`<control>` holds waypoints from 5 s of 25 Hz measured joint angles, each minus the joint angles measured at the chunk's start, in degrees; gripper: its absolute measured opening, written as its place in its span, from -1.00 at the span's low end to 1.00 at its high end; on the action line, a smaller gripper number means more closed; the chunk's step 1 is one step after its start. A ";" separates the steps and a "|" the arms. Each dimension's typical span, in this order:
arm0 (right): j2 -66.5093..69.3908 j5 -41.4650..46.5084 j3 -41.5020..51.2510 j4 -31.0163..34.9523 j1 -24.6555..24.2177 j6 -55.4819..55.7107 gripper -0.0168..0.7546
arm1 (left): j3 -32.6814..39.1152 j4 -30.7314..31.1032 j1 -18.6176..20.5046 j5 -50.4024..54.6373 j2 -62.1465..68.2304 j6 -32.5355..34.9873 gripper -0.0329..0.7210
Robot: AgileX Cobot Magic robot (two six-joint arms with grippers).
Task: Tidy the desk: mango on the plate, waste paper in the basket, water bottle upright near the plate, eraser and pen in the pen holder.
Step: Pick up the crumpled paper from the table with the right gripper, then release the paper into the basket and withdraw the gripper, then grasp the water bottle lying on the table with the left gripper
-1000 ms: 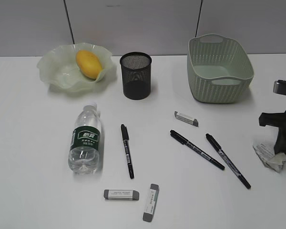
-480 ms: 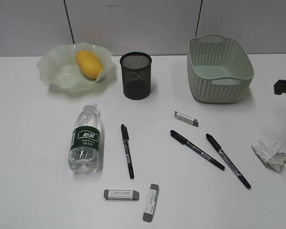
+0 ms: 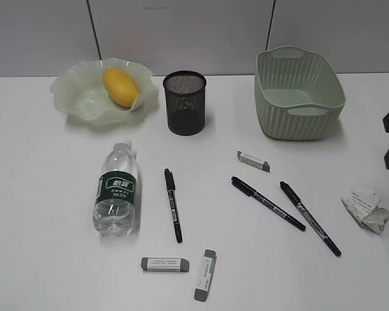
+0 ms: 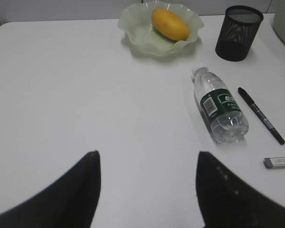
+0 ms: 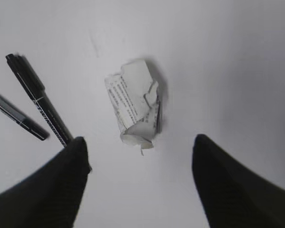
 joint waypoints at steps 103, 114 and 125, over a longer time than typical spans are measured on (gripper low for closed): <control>31.31 22.33 -56.90 0.99 6.53 -6.01 0.43 | 0.05 -0.08 0.00 0.00 0.00 0.00 0.16; 12.60 22.40 -37.80 -4.84 6.47 -6.13 0.42 | 0.05 -0.13 0.00 0.00 0.00 0.00 0.12; -17.81 18.59 -4.94 -5.69 6.47 -6.13 0.42 | 0.05 -0.15 0.00 0.00 0.00 0.00 0.12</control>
